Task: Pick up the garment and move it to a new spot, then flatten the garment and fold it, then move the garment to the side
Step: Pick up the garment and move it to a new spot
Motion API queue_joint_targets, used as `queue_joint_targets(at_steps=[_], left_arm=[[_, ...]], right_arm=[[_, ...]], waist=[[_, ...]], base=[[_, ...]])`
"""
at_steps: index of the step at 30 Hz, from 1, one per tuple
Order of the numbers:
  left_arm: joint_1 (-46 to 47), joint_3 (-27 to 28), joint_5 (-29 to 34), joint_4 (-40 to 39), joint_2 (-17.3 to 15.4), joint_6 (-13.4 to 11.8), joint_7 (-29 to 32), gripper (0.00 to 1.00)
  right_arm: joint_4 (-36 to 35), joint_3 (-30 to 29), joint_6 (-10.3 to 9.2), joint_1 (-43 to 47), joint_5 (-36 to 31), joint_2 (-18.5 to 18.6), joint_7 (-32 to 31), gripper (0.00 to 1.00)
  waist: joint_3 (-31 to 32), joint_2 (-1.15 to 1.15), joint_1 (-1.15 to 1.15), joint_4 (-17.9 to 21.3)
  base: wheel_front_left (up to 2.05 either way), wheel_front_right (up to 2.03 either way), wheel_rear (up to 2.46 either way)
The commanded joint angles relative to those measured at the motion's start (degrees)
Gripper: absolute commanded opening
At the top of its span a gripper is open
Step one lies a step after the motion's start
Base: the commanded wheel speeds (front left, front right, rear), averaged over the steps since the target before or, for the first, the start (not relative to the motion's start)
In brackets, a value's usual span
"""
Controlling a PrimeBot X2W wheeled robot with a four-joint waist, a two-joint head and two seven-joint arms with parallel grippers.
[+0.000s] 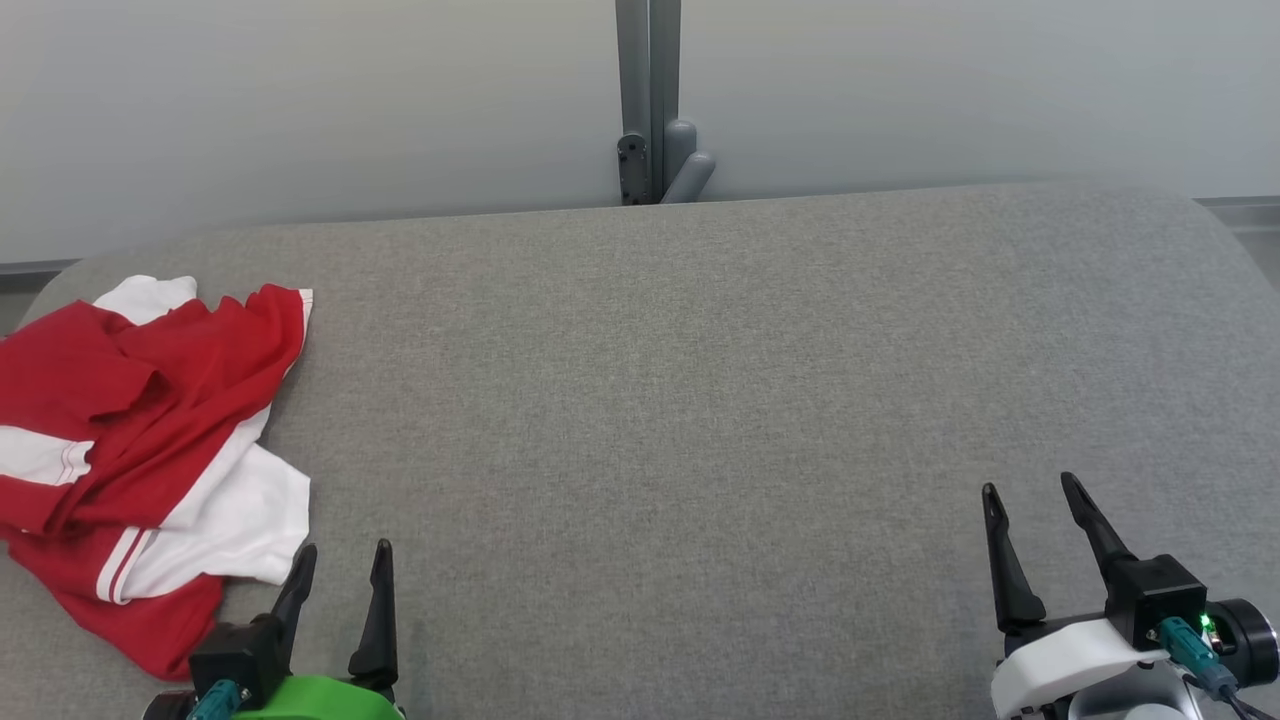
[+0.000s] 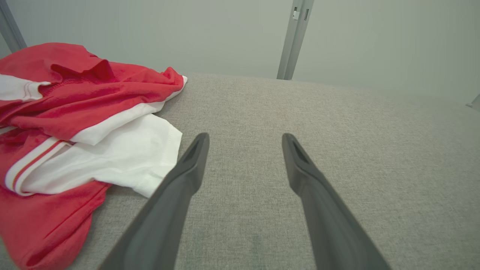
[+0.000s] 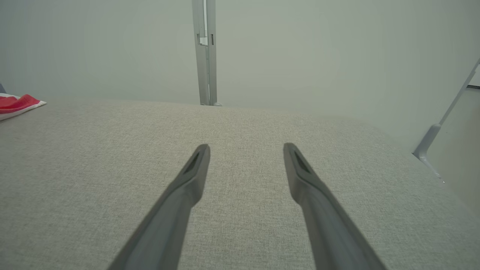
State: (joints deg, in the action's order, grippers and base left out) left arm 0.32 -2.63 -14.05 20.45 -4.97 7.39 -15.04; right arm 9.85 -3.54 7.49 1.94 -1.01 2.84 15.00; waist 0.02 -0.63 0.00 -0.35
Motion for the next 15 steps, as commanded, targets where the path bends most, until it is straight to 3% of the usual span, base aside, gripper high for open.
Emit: queue_joint_targets(at_steps=[1,8,15], left_arm=[[0.0,-0.1,0.1,0.0,-0.6,0.2,-0.2,1.0],[0.3,0.1,0.3,-0.2,-0.7,0.2,-0.2,1.0],[-1.1,1.8,0.6,-0.2,-1.0,0.1,-0.2,1.0]], right_arm=[[-0.1,0.1,0.0,0.4,-0.1,0.1,0.3,1.0],[-0.5,2.2,0.0,1.1,0.9,0.1,0.2,1.0],[-0.4,4.1,0.0,1.0,1.4,0.1,0.2,1.0]], waist=[[0.0,0.63,0.0,-0.5],[0.2,0.63,0.0,-6.0],[1.1,0.63,0.0,-16.3]], base=[[0.0,0.0,0.0],[0.0,0.0,0.0],[0.0,0.0,0.0]])
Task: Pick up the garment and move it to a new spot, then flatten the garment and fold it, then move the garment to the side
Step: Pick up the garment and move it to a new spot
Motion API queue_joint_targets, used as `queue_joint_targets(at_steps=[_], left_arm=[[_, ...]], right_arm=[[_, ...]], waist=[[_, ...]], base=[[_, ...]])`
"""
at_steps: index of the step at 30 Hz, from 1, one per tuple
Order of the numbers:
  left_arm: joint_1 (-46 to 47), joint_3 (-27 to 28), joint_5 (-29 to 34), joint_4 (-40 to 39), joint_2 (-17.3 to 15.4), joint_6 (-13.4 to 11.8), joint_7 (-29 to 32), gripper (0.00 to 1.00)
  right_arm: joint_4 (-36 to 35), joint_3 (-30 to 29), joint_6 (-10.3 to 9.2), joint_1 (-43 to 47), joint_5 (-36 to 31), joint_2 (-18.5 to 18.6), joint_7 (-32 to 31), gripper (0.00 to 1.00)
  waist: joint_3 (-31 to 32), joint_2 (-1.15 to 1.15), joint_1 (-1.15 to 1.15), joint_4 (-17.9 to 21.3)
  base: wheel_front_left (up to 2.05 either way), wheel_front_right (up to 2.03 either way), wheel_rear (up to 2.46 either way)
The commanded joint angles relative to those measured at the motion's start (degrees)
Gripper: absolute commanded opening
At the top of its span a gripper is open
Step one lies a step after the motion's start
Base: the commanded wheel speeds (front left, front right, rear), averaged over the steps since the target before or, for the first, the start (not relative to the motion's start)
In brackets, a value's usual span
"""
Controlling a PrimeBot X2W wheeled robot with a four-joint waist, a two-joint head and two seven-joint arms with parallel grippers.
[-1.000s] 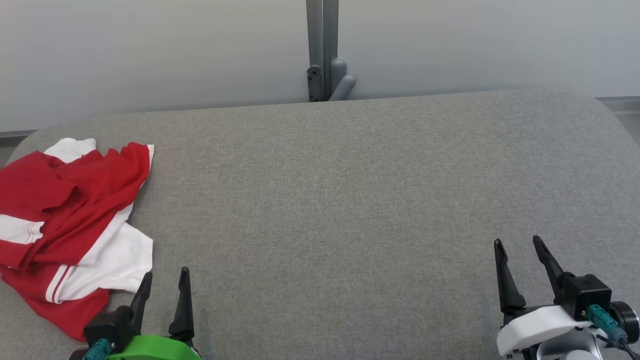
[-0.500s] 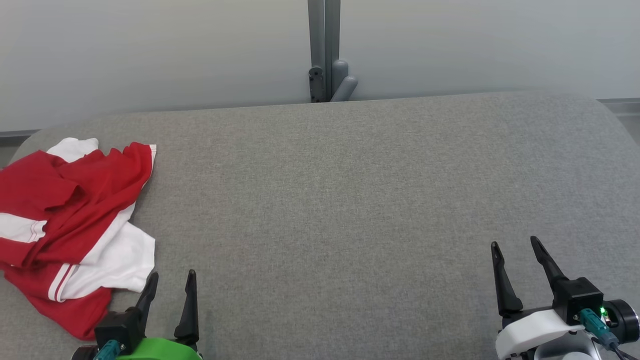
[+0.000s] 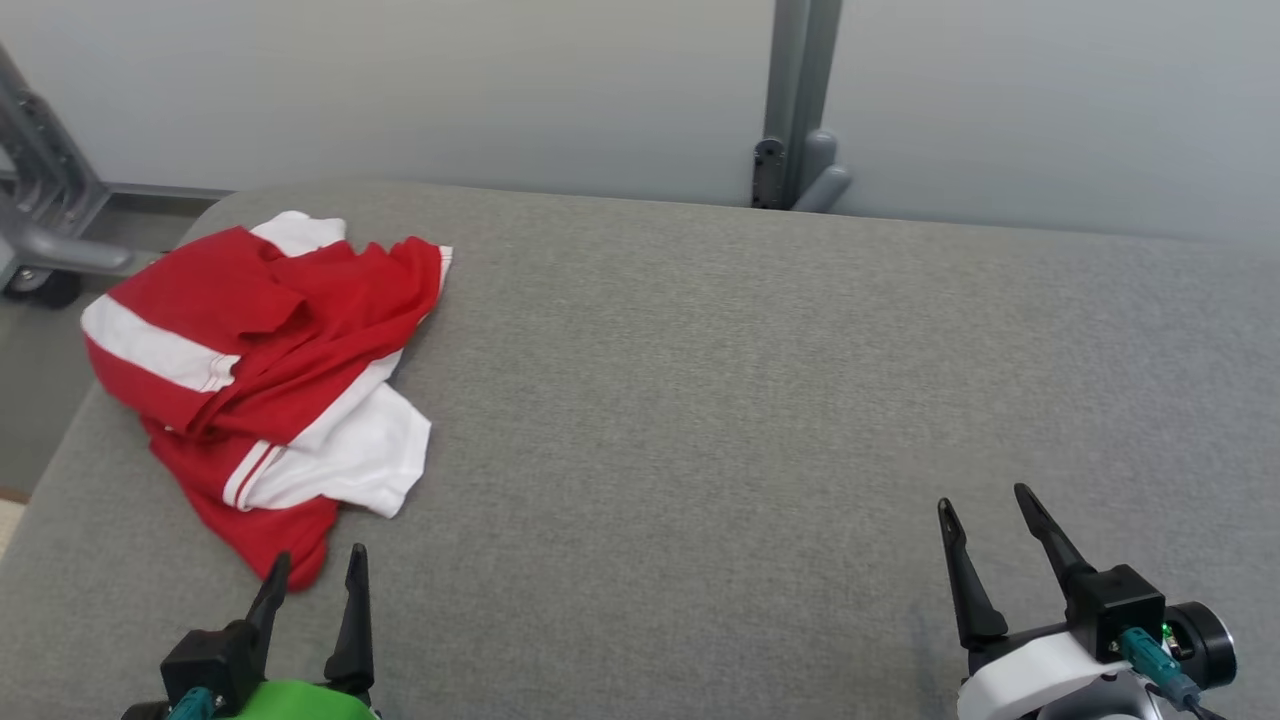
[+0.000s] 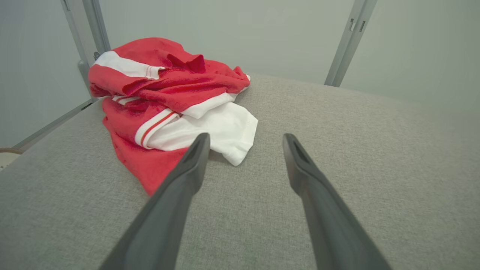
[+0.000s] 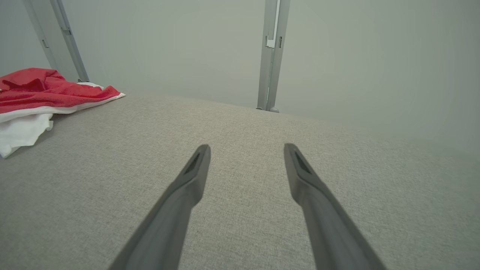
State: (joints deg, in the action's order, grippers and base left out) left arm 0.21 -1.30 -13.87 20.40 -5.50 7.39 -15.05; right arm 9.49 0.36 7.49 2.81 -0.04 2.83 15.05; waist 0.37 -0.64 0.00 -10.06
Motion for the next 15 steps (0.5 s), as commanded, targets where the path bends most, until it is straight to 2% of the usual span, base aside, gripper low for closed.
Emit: queue_joint_targets(at_steps=[1,7,15], left_arm=[[-1.2,0.8,0.5,-0.1,-0.4,0.1,-0.2,1.0],[-3.1,4.5,0.0,-0.7,-0.5,0.1,-0.2,1.0],[-4.7,7.8,0.2,-1.9,-0.1,0.1,-0.2,1.0]], right_arm=[[0.0,0.4,-0.01,0.0,0.4,0.1,0.2,1.0],[0.7,3.5,-0.01,-0.8,1.2,0.1,0.2,1.0],[1.0,5.2,-0.01,-0.8,1.5,0.2,0.2,1.0]], waist=[[0.9,0.64,0.0,-8.2],[1.9,0.64,0.0,-14.7],[2.1,0.64,0.0,-16.9]], base=[[0.0,0.0,0.0],[0.0,0.0,0.0],[0.0,0.0,0.0]])
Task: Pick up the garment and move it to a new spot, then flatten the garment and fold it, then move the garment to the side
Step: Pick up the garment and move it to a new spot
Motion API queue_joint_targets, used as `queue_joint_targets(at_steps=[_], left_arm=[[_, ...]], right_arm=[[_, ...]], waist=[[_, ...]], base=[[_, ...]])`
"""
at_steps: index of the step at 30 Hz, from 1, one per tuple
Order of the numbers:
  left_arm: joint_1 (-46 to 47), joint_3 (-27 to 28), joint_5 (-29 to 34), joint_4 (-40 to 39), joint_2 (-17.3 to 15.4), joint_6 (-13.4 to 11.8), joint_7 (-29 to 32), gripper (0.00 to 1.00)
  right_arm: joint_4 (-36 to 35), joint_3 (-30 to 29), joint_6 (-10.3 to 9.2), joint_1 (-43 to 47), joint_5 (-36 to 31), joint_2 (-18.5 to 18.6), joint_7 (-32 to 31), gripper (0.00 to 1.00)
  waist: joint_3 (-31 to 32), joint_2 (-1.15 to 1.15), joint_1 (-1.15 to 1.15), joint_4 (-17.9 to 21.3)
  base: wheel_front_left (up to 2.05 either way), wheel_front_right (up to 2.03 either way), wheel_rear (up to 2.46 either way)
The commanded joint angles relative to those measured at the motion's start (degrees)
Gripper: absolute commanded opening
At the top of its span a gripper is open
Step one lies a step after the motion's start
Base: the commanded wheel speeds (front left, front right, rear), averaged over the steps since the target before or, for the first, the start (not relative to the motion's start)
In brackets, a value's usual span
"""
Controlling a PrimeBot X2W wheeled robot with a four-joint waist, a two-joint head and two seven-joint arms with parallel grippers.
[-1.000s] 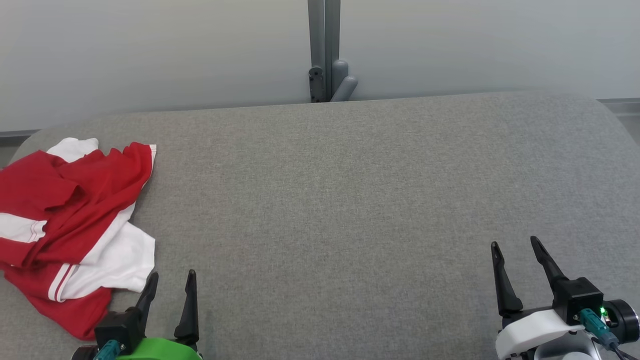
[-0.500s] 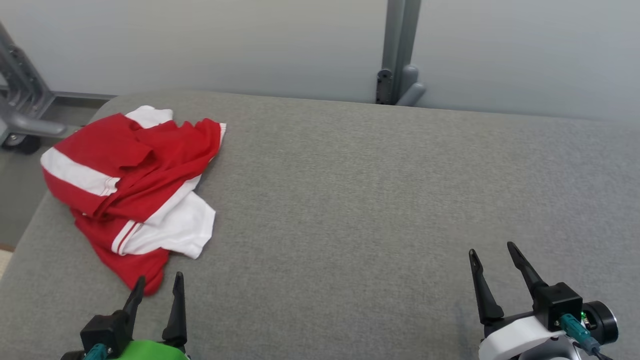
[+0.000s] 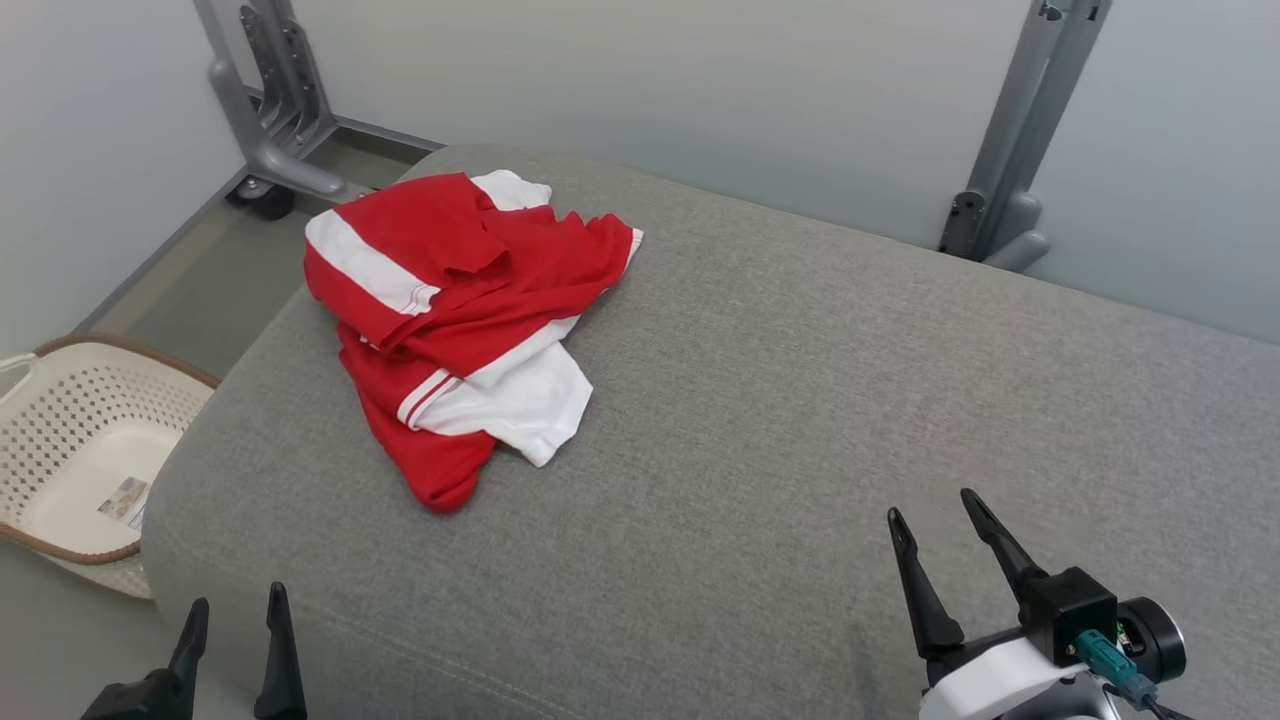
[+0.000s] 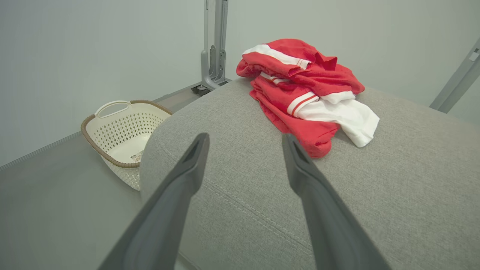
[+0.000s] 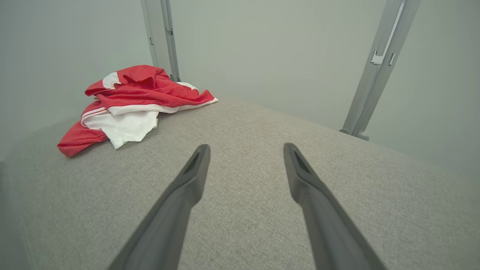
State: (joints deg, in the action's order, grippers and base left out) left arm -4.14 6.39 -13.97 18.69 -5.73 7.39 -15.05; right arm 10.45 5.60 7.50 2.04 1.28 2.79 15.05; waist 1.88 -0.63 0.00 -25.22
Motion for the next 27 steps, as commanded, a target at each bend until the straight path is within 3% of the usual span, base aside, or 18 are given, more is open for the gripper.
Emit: queue_joint_targets(at_steps=[1,7,11,14,21,27], left_arm=[[-0.4,0.3,0.4,-0.3,0.2,0.1,-0.2,1.0],[1.3,-0.3,-0.3,-0.9,0.7,0.1,-0.2,1.0],[8.3,-5.4,-2.8,1.7,-0.8,0.1,-0.1,1.0],[16.6,-8.9,-8.2,5.2,-1.6,0.2,3.9,1.0],[36.7,-9.8,-18.7,15.0,-6.7,0.1,13.5,1.0],[49.5,-9.3,-22.6,24.8,-11.8,0.1,19.4,1.0]], right_arm=[[0.0,0.0,-0.02,0.2,0.1,0.2,0.2,1.0],[-0.4,0.0,-0.02,0.0,-0.7,0.2,0.2,1.0],[-1.5,0.3,-0.02,-2.4,-1.8,1.5,0.2,1.0],[-2.2,0.5,-0.02,-4.7,-2.3,3.3,0.2,1.0],[-4.0,1.2,-0.02,-11.7,-3.1,6.8,0.2,1.0],[-4.9,2.4,-0.02,-14.9,-3.2,7.9,0.2,1.0]], waist=[[0.5,0.63,0.0,-1.7],[-1.4,0.63,0.0,0.3],[-6.8,0.63,0.0,2.7],[-11.8,0.63,0.0,4.4],[-24.8,0.63,0.0,9.3],[-31.3,0.63,0.0,13.2]], base=[[0.0,0.0,0.0],[0.0,0.0,0.0],[0.0,0.0,0.0],[0.0,0.0,0.0],[0.0,0.0,0.0],[0.0,0.0,0.0]])
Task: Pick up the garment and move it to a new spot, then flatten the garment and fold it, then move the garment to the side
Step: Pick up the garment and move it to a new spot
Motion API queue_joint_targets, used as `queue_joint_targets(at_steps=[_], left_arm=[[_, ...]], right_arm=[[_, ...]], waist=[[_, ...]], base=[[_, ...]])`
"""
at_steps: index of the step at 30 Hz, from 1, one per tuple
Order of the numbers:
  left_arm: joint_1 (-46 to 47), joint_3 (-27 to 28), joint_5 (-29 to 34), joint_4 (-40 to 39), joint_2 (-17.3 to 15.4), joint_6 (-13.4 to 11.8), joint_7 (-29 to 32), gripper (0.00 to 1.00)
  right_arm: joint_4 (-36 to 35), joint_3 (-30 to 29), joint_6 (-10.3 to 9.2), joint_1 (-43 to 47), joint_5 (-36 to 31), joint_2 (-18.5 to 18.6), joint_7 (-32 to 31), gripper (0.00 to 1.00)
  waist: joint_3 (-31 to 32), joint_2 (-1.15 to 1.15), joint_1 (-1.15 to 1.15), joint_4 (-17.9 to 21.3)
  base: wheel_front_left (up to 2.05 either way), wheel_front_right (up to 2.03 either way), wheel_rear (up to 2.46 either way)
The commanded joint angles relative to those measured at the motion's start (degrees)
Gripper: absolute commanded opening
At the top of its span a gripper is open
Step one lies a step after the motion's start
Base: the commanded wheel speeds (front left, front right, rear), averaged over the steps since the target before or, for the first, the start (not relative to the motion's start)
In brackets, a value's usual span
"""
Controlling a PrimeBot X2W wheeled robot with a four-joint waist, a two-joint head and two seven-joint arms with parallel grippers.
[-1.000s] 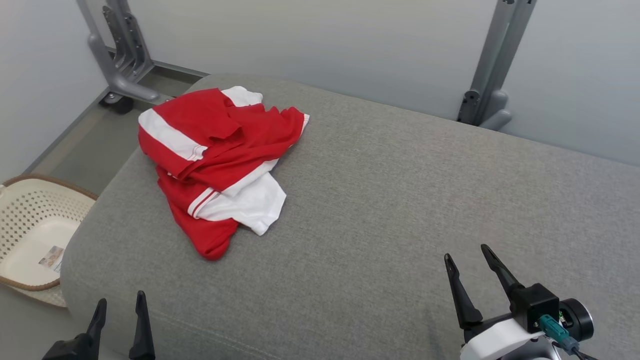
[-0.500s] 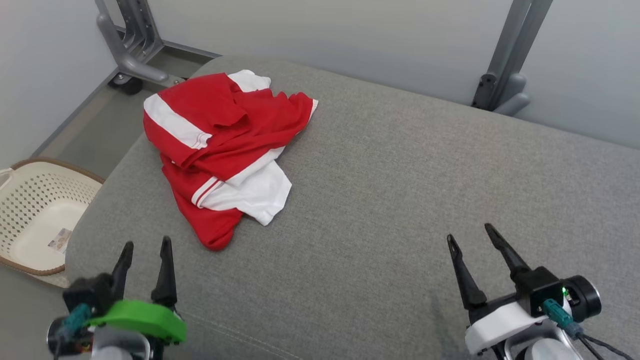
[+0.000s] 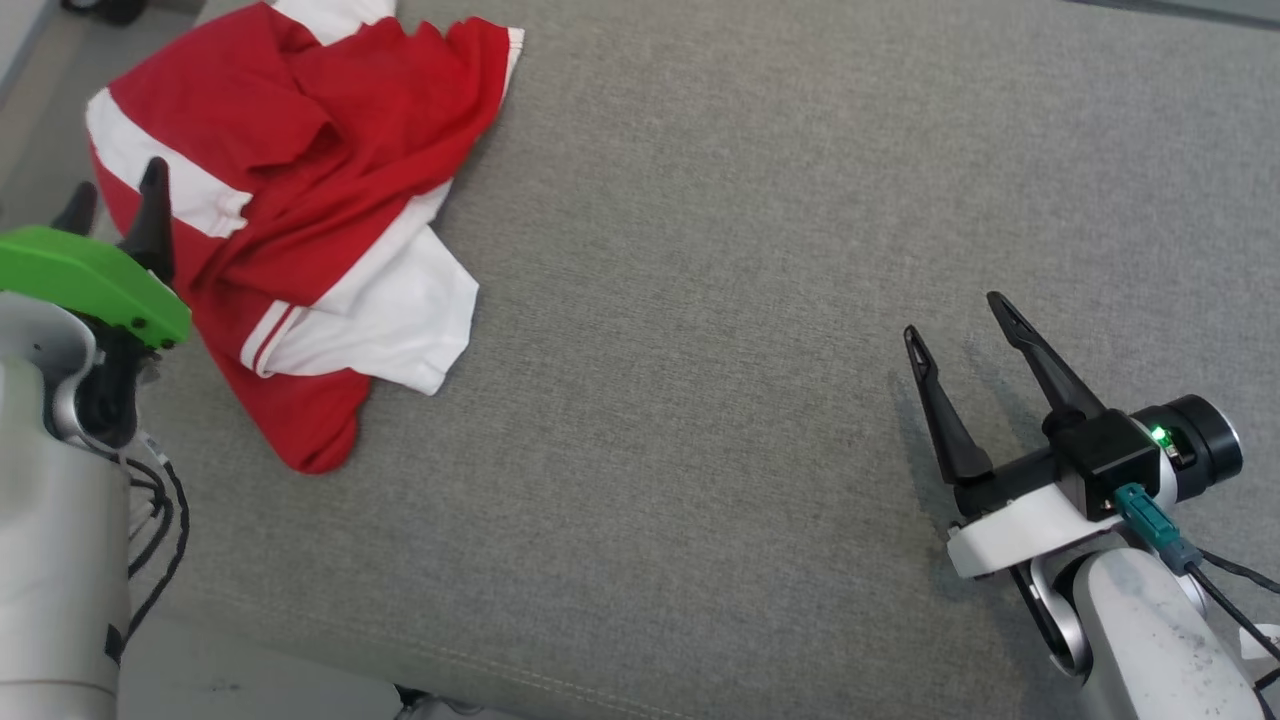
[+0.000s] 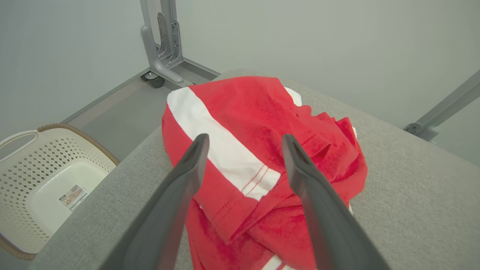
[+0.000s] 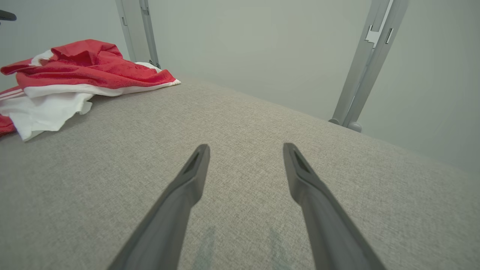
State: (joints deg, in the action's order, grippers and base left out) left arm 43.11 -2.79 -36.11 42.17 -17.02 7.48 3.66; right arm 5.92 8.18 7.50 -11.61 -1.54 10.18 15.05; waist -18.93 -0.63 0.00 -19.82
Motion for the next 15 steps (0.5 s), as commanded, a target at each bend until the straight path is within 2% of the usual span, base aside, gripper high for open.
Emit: queue_joint_targets(at_steps=[1,6,10,11,12,13,15], left_arm=[[3.8,-0.1,-1.2,2.8,-0.9,0.0,1.6,1.0],[9.5,1.2,-2.6,10.9,-3.8,-0.1,3.8,1.0],[11.7,0.7,-1.1,17.3,-5.6,-1.1,1.1,0.98],[11.8,0.7,-1.1,18.6,-5.9,-1.1,0.3,0.44],[11.8,0.7,-1.1,18.6,-5.9,-1.1,0.3,0.44],[11.7,0.7,-1.1,19.8,-6.0,-1.1,-0.5,0.0],[11.6,0.3,-1.7,22.2,-5.2,-0.6,-0.4,0.0]], right_arm=[[-0.6,0.0,-0.02,-1.5,-0.3,0.5,0.2,1.0],[-1.7,1.2,-0.02,-2.4,-0.6,0.5,0.2,1.0],[-2.9,1.3,-0.02,-2.1,-0.8,0.9,0.2,1.0],[-3.1,1.0,-0.02,-1.7,-0.8,0.8,0.2,1.0],[-3.1,1.0,-0.02,-1.7,-0.8,0.8,0.2,1.0],[-3.2,0.8,-0.02,-1.3,-0.7,0.7,0.2,1.0],[-2.9,0.2,-0.02,-0.4,-0.5,0.5,0.2,1.0]], waist=[[-11.1,0.63,0.0,8.5],[-13.4,0.63,0.0,11.8],[-14.7,0.63,0.0,14.2],[-14.7,0.63,0.0,14.5],[-14.7,0.63,0.0,14.5],[-14.5,0.63,0.0,14.7],[-13.9,0.63,0.0,14.8]], base=[[0.0,0.0,0.0],[0.0,0.0,0.0],[0.0,0.0,0.0],[0.0,0.0,0.0],[0.0,0.0,0.0],[0.0,0.0,0.0],[0.0,0.0,0.0]])
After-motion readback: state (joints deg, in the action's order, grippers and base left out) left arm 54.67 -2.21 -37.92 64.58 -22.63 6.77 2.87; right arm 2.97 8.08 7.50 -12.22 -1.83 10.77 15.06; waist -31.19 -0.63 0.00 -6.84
